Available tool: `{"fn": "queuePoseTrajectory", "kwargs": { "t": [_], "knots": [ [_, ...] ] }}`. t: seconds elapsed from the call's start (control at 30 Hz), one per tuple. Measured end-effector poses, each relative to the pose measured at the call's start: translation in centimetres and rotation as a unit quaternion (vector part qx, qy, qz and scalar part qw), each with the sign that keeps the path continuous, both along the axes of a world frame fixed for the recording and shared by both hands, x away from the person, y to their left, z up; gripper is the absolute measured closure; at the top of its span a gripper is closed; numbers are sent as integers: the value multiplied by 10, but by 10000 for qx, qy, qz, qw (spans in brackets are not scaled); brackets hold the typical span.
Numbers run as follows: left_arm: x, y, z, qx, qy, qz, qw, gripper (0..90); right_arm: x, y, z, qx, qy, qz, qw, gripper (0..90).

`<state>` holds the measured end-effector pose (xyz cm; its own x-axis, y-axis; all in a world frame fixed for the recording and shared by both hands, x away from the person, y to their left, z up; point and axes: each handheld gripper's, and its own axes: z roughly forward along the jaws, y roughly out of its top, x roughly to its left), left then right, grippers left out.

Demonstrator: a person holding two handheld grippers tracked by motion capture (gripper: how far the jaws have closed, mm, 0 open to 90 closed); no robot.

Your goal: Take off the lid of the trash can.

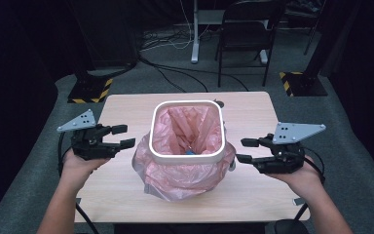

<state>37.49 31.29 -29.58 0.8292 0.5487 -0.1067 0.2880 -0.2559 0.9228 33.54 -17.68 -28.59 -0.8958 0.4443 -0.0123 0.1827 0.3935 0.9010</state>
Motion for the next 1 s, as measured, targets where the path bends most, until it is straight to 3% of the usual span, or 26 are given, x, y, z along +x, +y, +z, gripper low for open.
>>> {"fn": "queuePoseTrajectory", "kwargs": {
  "t": [0.6,0.77,1.0],
  "knots": [
    [17,-15,21,135,-69,-103,9998,357,-5,8,21,-2,-63,262,9996,483],
    [20,-19,27,58,-72,-198,9998,356,-9,13,27,-106,-158,387,9991,482],
    [26,-27,37,-14,-135,-269,9995,356,-11,20,37,-61,-207,517,9984,486]
  ]
}}
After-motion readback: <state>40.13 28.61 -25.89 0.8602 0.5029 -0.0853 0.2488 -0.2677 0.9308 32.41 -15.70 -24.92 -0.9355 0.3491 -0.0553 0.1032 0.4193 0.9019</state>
